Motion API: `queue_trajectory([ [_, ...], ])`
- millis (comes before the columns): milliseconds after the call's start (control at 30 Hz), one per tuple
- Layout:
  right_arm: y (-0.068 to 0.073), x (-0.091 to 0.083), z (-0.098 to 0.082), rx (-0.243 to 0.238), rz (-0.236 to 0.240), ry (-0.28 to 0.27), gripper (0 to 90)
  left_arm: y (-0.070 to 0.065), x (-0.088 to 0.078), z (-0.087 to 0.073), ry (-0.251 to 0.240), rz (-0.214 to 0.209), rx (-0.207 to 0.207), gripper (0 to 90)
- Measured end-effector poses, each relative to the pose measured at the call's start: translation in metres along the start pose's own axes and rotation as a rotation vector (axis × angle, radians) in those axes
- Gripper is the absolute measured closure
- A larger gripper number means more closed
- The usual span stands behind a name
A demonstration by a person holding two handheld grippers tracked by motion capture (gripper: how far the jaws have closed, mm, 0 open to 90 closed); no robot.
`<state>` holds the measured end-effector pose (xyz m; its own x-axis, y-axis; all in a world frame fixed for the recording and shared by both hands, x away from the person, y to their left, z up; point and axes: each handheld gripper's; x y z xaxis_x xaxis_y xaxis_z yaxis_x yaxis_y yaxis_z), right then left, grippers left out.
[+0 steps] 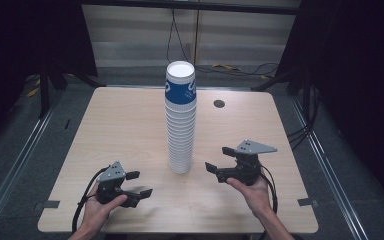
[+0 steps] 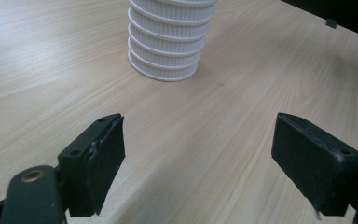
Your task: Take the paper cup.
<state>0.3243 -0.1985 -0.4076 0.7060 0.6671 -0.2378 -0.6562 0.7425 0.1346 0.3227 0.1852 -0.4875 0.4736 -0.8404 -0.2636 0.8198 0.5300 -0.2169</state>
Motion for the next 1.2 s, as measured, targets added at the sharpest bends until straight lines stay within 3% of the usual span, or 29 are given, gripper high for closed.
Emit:
queue_trajectory([
  [267,-0.001,0.002,0.023,-0.006,0.007,-0.058,19.0,0.0,0.001,0.001,-0.007,0.0,0.007,17.2],
  [600,0.002,0.01,0.036,-0.019,0.039,-0.066,17.9,0.0,0.002,0.001,-0.005,-0.002,0.022,17.2],
  [833,0.006,0.013,0.062,-0.045,0.051,-0.089,17.2,0.0,0.002,0.001,-0.004,-0.003,0.018,17.2],
  [1000,0.002,0.015,0.074,-0.028,0.072,-0.086,15.0,0.0,0.002,0.001,-0.002,0.001,0.022,17.2],
  [1200,0.004,0.016,0.091,-0.028,0.097,-0.121,14.3,0.001,0.001,0.001,-0.005,0.003,0.017,17.2],
])
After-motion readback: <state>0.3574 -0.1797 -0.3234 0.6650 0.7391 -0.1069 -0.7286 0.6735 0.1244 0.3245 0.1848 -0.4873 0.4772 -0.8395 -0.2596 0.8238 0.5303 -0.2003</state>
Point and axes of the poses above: each handheld gripper's, and its own axes: x roughly forward along the jaws, z roughly out of its top, y roughly to its left, and after that the axes turned 14 degrees about -y, right-handed
